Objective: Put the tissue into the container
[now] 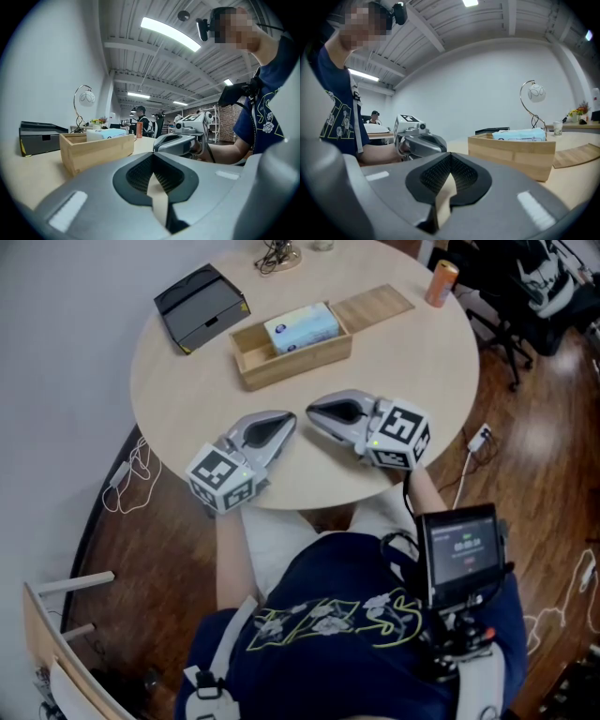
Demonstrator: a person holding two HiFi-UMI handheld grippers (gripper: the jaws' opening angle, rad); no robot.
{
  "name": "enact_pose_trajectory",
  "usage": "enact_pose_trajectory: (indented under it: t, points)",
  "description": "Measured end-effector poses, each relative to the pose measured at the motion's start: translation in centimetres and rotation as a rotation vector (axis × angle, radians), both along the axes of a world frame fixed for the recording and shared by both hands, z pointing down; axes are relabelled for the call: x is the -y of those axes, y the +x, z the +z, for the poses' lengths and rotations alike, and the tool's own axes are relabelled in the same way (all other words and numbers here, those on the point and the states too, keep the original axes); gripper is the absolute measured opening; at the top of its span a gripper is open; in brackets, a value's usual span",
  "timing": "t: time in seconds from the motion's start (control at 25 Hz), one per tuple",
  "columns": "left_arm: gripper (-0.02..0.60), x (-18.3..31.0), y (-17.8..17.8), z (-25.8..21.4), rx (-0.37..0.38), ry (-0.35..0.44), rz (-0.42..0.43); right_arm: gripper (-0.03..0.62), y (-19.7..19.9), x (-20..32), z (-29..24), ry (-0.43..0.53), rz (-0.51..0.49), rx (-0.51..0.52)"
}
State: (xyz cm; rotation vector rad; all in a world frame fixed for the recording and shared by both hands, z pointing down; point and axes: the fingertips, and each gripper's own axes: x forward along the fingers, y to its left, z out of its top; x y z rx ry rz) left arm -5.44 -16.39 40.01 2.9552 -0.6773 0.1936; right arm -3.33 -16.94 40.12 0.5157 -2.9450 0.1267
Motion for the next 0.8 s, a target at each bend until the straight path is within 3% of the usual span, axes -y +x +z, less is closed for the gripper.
enact_pose_trajectory:
  t: [0.8]
  points:
    - [0.003,-0.16,-0.15,0.03,0.001,0.0,0.001,0.0,-0.06,0.01,0.3,0.0,0.01,-0.009]
